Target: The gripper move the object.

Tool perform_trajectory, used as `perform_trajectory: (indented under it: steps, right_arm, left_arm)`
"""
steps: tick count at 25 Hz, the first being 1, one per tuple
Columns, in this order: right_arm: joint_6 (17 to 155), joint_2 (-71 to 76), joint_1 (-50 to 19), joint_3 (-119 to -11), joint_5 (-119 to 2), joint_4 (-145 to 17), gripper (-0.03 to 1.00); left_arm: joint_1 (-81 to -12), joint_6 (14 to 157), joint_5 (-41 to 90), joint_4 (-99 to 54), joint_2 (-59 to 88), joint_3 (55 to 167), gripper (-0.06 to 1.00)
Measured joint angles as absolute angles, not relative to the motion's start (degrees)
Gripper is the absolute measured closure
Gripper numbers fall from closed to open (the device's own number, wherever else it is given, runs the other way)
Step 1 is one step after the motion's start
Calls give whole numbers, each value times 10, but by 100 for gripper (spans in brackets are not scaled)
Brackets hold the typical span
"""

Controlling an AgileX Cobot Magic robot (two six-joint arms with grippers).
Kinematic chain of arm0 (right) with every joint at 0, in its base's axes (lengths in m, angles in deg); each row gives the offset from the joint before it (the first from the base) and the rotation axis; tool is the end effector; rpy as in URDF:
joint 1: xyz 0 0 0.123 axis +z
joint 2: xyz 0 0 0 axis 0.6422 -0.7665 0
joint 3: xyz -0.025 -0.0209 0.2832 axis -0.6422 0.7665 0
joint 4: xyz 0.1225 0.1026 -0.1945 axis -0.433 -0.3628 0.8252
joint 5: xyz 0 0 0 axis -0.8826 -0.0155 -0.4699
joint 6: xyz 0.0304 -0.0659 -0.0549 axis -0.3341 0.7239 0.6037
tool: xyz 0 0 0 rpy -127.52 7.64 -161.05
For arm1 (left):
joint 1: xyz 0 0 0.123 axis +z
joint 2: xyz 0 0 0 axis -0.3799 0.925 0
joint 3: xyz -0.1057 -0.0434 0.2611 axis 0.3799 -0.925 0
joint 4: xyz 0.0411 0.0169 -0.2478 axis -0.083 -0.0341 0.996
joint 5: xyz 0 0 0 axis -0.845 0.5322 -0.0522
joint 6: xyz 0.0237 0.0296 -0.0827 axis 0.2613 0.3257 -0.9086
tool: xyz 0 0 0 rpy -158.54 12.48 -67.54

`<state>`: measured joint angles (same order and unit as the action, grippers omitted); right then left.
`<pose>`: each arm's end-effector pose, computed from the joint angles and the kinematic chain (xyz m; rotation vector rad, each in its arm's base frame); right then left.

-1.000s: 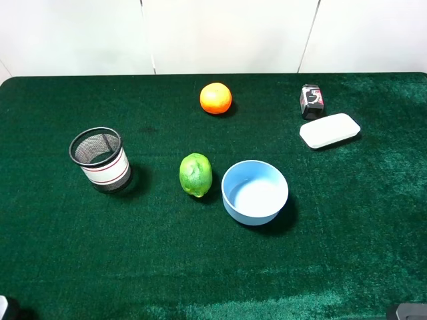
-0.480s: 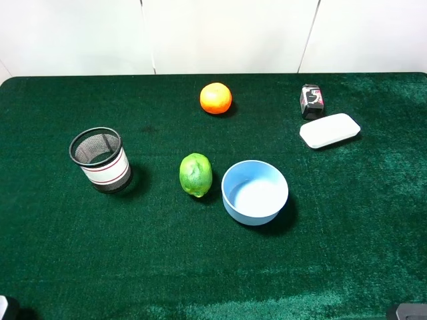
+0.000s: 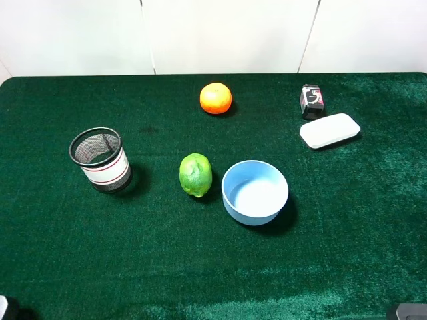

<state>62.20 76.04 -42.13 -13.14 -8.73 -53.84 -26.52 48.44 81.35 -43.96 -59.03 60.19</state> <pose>-0.0039 -0.0032 0.2777 0.0618 2.0120 -0.0609 -0.0064 0.0122 0.2790 0.0093 2.0288 0.0935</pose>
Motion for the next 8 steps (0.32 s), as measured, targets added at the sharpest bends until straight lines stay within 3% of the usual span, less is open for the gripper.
perform_trajectory:
  steps: [8]
  right_arm:
    - [622,760,-421,-131,-87,-538,28]
  left_arm:
    - [-265,484,814,-440,-590,602,-5]
